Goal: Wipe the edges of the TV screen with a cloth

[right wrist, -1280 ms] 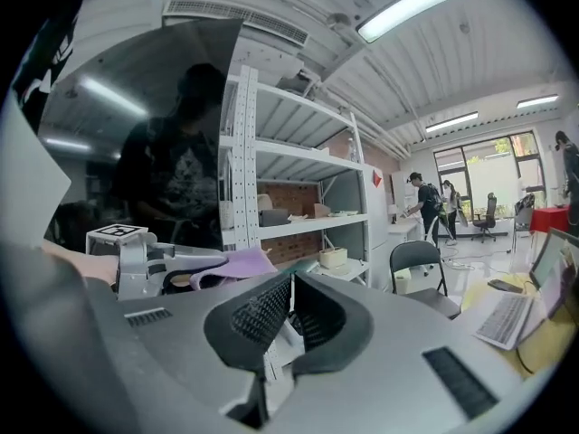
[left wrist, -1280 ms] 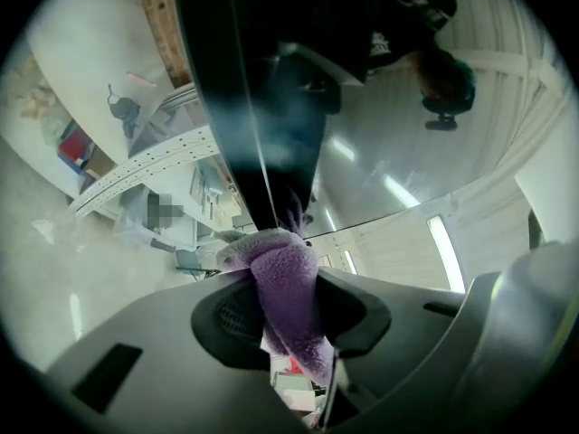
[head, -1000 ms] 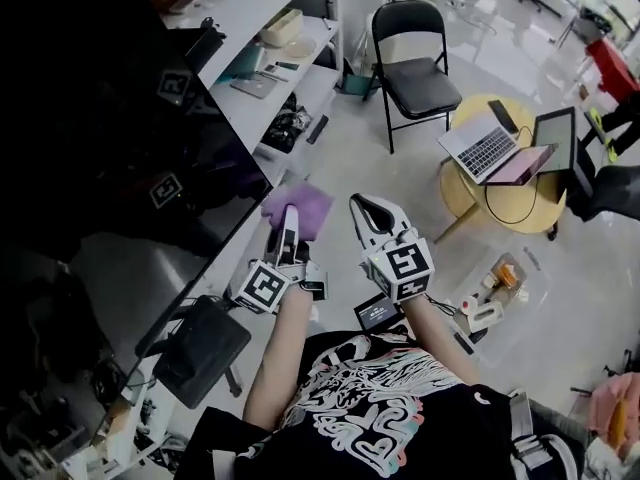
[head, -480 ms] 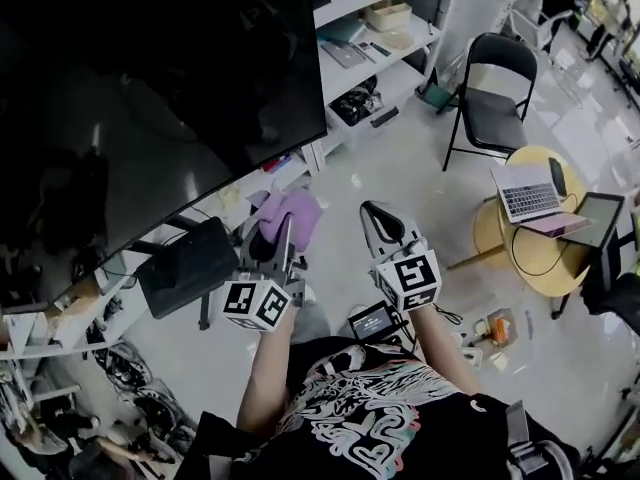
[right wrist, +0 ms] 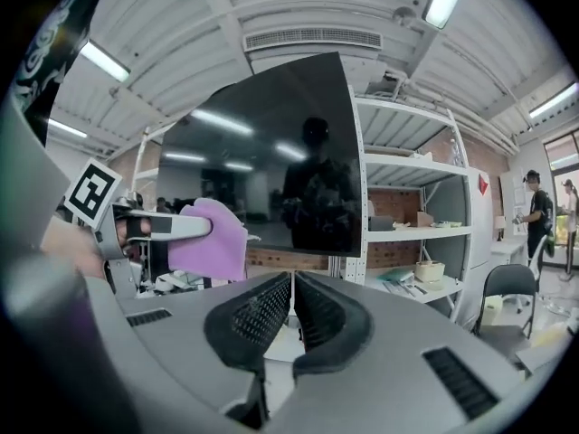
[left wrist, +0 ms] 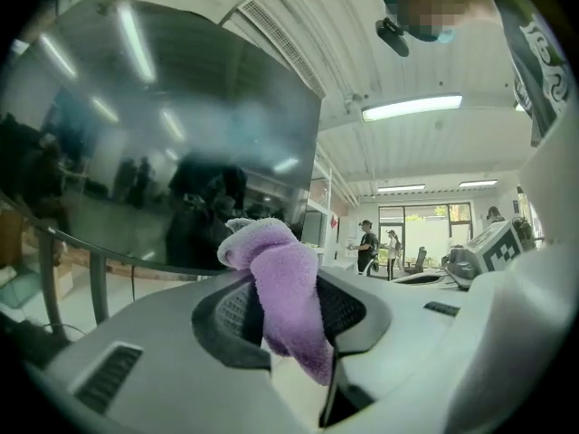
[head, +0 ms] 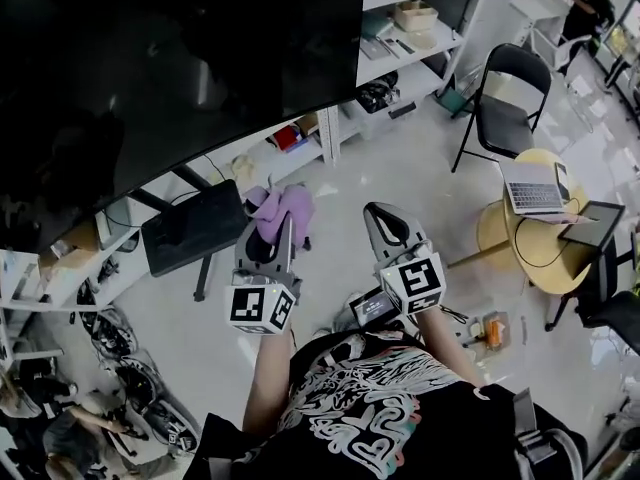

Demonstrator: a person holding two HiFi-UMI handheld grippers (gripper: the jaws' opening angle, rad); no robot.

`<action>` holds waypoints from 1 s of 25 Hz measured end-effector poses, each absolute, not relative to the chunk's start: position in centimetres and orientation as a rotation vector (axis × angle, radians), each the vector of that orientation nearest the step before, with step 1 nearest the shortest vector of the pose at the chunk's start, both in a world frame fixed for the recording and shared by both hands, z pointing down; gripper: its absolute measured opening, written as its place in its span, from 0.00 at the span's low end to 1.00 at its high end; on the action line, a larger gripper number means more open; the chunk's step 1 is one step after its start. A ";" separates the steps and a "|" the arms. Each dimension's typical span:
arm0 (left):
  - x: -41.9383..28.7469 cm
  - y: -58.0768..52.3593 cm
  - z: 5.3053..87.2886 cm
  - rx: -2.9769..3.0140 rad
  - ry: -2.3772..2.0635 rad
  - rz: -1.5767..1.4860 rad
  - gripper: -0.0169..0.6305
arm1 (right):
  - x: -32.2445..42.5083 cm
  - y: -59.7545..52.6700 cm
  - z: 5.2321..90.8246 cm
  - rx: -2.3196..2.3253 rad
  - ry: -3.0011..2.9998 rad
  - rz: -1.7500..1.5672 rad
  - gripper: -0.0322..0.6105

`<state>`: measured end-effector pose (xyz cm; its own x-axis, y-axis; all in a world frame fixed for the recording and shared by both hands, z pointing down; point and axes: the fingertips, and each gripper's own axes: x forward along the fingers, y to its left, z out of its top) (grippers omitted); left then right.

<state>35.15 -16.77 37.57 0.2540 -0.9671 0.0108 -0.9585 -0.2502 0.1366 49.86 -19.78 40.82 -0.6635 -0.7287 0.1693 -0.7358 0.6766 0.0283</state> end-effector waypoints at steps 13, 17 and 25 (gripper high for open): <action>33.7 -4.4 36.1 2.374 -1.971 -0.070 0.23 | 49.4 -9.7 38.4 1.194 -2.757 0.078 0.10; 33.9 -4.0 35.3 2.354 -2.018 -0.069 0.23 | 49.7 -10.1 37.4 1.169 -2.788 0.068 0.10; 35.4 -3.5 34.7 2.279 -2.084 -0.115 0.23 | 51.4 -10.0 35.9 1.079 -2.827 -0.002 0.10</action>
